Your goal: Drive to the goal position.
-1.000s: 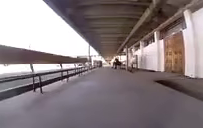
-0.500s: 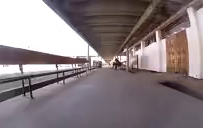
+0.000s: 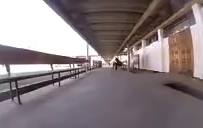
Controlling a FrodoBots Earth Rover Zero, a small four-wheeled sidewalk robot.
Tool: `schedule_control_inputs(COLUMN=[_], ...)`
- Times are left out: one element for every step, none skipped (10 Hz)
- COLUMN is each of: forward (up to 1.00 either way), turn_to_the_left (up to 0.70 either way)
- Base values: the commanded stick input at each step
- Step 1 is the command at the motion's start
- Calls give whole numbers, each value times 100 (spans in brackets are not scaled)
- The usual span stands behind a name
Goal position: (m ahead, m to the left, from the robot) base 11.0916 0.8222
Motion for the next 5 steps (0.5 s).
schedule_control_inputs(forward=[70,70,70,70,70], turn_to_the_left=[0,0,0,0,0])
